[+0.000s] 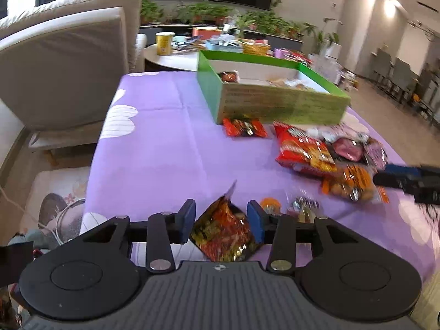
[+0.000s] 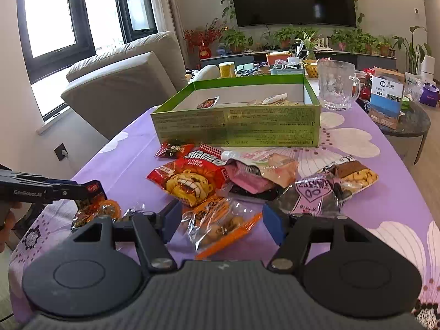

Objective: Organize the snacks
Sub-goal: 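Grasp the black-and-yellow spicy packet with the left gripper while the right gripper returns to the pile, then grasp the clear bag of orange-wrapped snacks with the right gripper while the left gripper holds its packet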

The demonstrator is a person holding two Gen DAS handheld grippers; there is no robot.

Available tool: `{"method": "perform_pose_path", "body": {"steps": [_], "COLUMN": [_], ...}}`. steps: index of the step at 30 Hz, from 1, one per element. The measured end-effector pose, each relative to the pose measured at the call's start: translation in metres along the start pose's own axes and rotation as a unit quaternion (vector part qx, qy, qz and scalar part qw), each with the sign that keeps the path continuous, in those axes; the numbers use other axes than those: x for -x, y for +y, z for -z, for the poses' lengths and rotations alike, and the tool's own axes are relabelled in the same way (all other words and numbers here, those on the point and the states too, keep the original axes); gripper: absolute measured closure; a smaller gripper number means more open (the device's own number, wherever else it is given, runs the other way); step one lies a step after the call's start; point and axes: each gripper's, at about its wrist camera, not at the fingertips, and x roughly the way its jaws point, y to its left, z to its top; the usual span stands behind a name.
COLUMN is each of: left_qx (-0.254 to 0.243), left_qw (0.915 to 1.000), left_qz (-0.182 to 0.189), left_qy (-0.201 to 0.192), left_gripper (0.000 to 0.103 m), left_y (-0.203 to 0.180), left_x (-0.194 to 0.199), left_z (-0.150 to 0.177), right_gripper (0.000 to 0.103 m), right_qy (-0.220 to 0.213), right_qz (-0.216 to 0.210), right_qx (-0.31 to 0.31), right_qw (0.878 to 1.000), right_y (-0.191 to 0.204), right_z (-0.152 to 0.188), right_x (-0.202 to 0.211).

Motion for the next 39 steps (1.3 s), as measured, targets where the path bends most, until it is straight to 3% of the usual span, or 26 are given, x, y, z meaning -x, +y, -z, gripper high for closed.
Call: {"method": "perform_pose_path", "body": {"steps": [3,5,7,11,13,16,30,36,39], "left_qx": [-0.020,-0.022,-0.006,0.039,0.061,0.098,0.091,0.091,0.092], "left_qw": [0.9997,0.9996,0.9997,0.9991,0.9978,0.9936,0.9930,0.9931,0.9932], "left_qz": [0.007,-0.009,-0.013,0.016,0.027,0.056,0.048,0.041,0.040], "left_qy": [0.008,0.013,0.018,0.007,0.004,-0.005,-0.058,-0.060,-0.060], "left_gripper": [0.062,0.062,0.062,0.065,0.088,0.098,0.102,0.102,0.102], "left_y": [-0.003,-0.004,0.000,0.013,0.020,0.030,0.019,0.020,0.020], "left_x": [-0.003,-0.007,-0.012,-0.017,-0.018,-0.015,0.006,0.007,0.005], "left_z": [0.010,0.014,0.015,0.013,0.013,0.015,0.005,0.003,0.001], "right_gripper": [0.051,0.051,0.051,0.051,0.051,0.051,0.050,0.050,0.051], "right_qy": [0.002,0.003,0.005,0.010,0.012,0.015,0.051,0.040,0.033], "right_qz": [0.003,0.004,0.005,0.008,0.007,0.004,-0.015,0.030,0.029], "right_qx": [-0.005,-0.009,-0.012,-0.009,-0.008,-0.006,-0.035,0.060,0.076], "right_qw": [1.000,1.000,1.000,1.000,1.000,1.000,0.998,0.997,0.996], "right_y": [-0.001,-0.001,-0.002,-0.001,0.000,0.001,0.011,0.031,0.028], "right_z": [0.002,0.004,0.006,0.009,0.009,0.011,0.011,0.014,0.016], "right_x": [0.000,0.000,0.000,0.000,0.000,-0.001,-0.033,-0.048,-0.046]}}
